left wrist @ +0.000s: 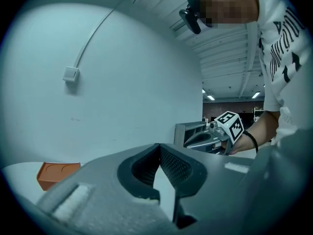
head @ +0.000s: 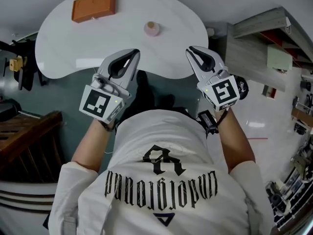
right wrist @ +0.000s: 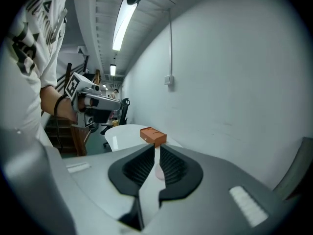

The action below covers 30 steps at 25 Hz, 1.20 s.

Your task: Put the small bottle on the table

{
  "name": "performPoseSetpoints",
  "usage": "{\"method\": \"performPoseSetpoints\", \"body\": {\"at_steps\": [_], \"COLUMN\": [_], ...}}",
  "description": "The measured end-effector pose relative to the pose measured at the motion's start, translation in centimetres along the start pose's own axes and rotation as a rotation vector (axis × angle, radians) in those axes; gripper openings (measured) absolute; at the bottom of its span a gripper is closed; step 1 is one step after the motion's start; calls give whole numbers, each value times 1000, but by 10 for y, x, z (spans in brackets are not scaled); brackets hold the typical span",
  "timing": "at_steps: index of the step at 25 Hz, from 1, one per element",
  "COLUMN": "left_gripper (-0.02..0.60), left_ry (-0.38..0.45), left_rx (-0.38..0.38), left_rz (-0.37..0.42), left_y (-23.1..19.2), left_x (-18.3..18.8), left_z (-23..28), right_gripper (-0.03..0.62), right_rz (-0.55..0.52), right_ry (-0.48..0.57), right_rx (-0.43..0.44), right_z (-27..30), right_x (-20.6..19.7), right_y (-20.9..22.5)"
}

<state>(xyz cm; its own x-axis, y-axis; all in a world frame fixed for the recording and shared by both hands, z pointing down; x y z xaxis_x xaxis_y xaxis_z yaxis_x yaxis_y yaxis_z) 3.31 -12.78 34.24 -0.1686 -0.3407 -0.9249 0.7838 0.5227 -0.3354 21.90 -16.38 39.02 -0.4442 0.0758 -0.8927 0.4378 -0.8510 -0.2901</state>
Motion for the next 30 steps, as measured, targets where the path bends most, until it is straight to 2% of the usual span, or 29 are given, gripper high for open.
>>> {"method": "performPoseSetpoints", "body": {"at_steps": [9, 15, 25, 30], "left_gripper": [8, 8, 8, 8], "left_ry": [42, 66, 58, 36], "left_rx": [-5, 10, 80, 67], "left_rz": [50, 22, 2, 13], "left_y": [56, 85, 119, 127], "left_x": [20, 19, 10, 9], "left_z": [-10, -17, -52, -65], "right_gripper": [2, 2, 2, 2], "right_rz": [-9, -10, -21, -6], "right_ry": [56, 95, 117, 113], "right_rx": [-39, -54, 0, -3], "right_z": [-70, -107, -138, -144], "right_x": [26, 39, 41, 43], "right_y": [2, 1, -18, -35]}}
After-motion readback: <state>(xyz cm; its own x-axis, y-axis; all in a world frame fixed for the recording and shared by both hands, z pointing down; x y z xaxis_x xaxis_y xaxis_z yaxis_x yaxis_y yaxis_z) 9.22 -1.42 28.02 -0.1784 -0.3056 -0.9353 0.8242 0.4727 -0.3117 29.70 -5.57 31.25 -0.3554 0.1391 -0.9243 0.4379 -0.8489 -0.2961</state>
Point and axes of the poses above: the fingertips, and each gripper's own axes: z forward along the fingers, y to its right, x out of its top, the point moved 4 cm from there along -z, backward along the fingers, and after that the axes turned 14 degrees about -z, right-handed, at the moved point
